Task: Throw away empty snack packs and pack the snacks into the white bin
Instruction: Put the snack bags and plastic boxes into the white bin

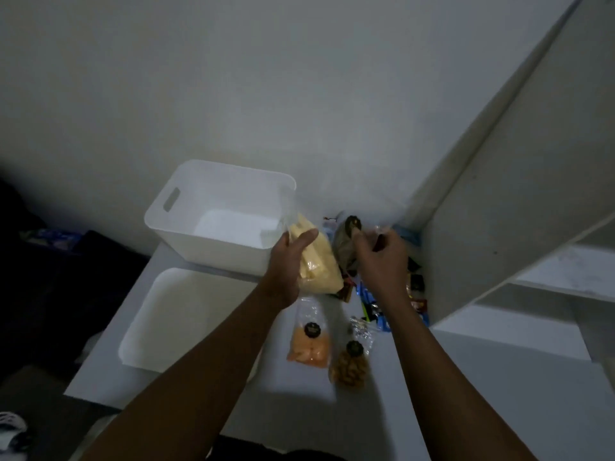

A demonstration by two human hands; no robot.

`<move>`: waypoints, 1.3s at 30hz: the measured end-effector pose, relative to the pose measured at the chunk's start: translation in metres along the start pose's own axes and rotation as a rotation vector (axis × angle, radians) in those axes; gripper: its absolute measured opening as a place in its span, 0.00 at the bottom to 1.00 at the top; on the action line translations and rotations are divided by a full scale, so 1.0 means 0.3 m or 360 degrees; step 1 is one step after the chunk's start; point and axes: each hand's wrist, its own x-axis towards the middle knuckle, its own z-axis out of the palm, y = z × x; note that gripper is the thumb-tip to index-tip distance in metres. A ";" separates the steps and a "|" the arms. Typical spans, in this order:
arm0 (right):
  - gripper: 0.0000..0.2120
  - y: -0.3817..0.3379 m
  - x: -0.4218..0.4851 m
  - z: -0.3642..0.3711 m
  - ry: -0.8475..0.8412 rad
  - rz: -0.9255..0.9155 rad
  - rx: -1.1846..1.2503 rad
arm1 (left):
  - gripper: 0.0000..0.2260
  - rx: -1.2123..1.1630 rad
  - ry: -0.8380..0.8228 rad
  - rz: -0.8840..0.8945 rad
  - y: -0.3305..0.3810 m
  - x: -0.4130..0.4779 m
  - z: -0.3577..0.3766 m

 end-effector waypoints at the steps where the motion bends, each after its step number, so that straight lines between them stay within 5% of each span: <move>1: 0.11 -0.043 0.018 0.038 0.0022 -0.0061 0.0006 | 0.13 0.0019 -0.0001 0.0044 0.041 0.013 -0.024; 7: 0.15 -0.210 0.136 0.290 0.0098 -0.0118 0.0031 | 0.06 0.0282 0.0154 0.0423 0.318 0.157 -0.200; 13: 0.20 -0.249 0.236 0.539 -0.0057 0.0112 -0.0009 | 0.16 0.0842 0.0309 0.0629 0.462 0.335 -0.353; 21: 0.19 -0.072 0.258 0.795 -0.0248 0.0459 -0.0267 | 0.16 0.1430 0.0127 0.0336 0.407 0.535 -0.514; 28: 0.14 0.024 0.263 0.907 -0.0226 0.0704 -0.0313 | 0.20 0.1365 0.0017 0.0076 0.308 0.657 -0.522; 32: 0.19 0.106 0.301 0.930 -0.0153 0.0725 -0.0362 | 0.22 0.1295 -0.0053 0.0082 0.257 0.693 -0.495; 39: 0.10 0.087 0.274 0.925 -0.0278 0.0953 -0.0333 | 0.23 0.1157 -0.0193 -0.0183 0.195 0.721 -0.510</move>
